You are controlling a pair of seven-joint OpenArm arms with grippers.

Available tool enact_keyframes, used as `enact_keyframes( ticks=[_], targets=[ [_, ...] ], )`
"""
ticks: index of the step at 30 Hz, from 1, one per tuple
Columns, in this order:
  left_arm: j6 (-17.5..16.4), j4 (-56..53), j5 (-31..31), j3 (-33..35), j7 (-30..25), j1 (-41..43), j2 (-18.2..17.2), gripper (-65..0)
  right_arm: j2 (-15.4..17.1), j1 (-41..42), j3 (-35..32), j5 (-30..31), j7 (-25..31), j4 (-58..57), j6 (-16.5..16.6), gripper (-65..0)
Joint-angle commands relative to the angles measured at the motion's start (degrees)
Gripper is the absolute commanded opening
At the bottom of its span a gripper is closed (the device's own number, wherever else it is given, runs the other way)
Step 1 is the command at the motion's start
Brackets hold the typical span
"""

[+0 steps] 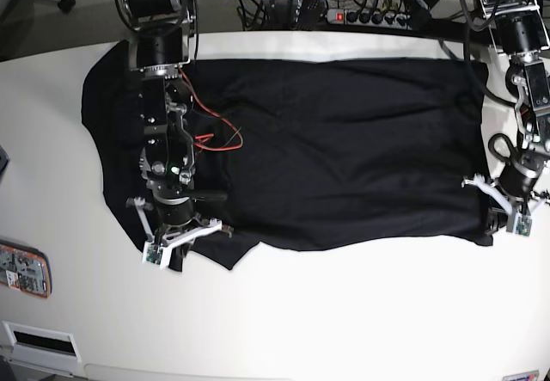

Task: Fold the T-shirt properly
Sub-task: 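Lift the hem and carry it with both grippers over to the collar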

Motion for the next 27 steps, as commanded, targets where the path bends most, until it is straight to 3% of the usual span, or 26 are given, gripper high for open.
enact_keyframes(
  ticks=[1,13,22,27],
  targets=[
    [0.2,2.6,-0.6,-1.3,-1.6,0.2,-1.2,-65.0,0.1,0.4,0.1,-0.4,1.5,2.4,0.1,-65.0],
    [0.2,12.5,-0.8,-6.8,-1.8,10.4,-1.1,-65.0,0.2,-10.7,0.5,-0.4,1.5,13.3,0.1,-65.0],
    [0.2,10.9,-0.7,-7.7,-11.0,16.1,1.6,-65.0,0.2,-18.2,1.9,-0.5,1.9,19.1,0.0,-65.0],
    [0.2,11.0,-0.7,-7.7,-12.5,18.2,1.5,-65.0,0.2,-20.9,4.1,-0.5,2.1,19.1,0.0,-65.0]
  ],
)
